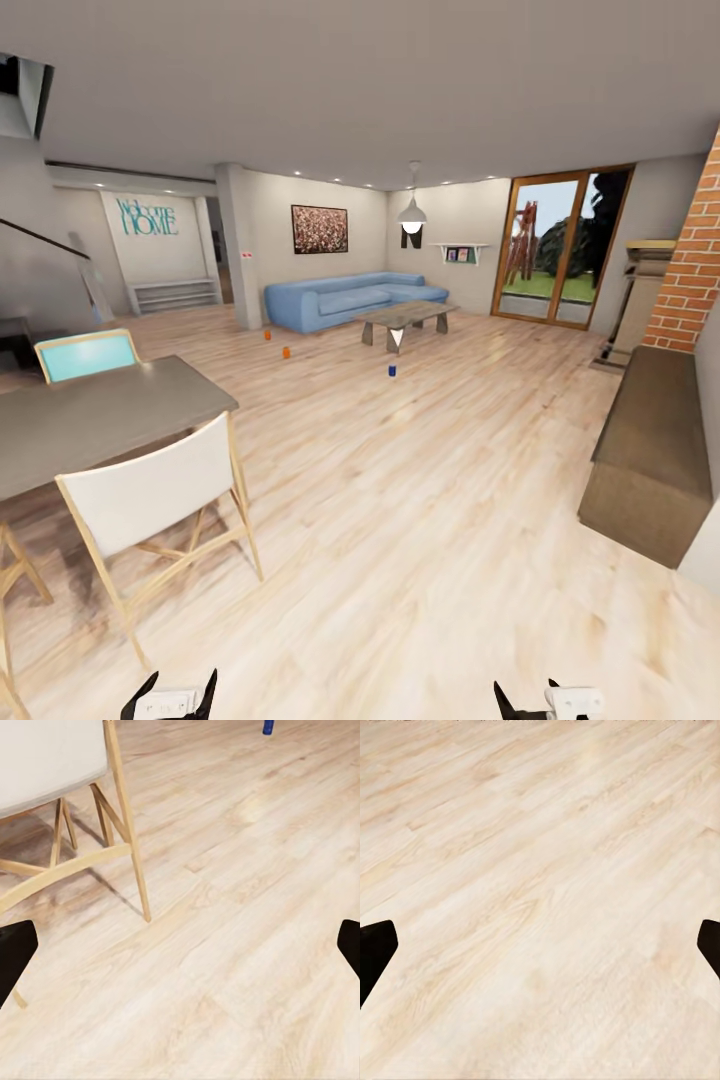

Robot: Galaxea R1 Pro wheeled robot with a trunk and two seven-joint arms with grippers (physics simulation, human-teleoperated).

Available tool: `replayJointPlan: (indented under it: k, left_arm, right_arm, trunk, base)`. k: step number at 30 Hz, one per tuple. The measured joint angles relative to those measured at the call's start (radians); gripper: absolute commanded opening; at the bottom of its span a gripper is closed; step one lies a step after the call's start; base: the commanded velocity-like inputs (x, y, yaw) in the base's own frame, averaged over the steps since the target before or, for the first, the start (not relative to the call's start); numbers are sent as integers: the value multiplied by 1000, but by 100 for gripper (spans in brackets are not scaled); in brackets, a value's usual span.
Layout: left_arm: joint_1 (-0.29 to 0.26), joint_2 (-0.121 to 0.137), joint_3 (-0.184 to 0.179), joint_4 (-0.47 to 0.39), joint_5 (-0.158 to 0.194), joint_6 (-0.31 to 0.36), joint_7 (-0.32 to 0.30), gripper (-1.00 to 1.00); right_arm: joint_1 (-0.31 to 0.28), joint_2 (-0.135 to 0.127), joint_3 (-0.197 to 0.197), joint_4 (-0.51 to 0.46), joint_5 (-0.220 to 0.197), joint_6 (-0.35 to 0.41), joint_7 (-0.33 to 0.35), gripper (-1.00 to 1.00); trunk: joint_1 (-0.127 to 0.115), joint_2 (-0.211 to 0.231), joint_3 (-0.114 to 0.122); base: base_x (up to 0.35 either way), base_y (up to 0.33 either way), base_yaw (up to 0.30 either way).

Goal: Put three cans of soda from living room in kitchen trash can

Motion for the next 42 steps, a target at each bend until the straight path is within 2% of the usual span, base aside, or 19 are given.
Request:
replayJointPlan:
  k: [11,42]
  left_arm:
    - [0,0,0,0,0,1,0,100]
    - [0,0,0,3,0,2,0,100]
  right_arm:
    - [0,0,1,0,0,0,0,100]
    - [0,0,2,2,0,0,-2,100]
  trunk:
    - [0,0,0]
    - [0,0,0]
  base:
    - [300,-77,0]
    - [265,-175,0]
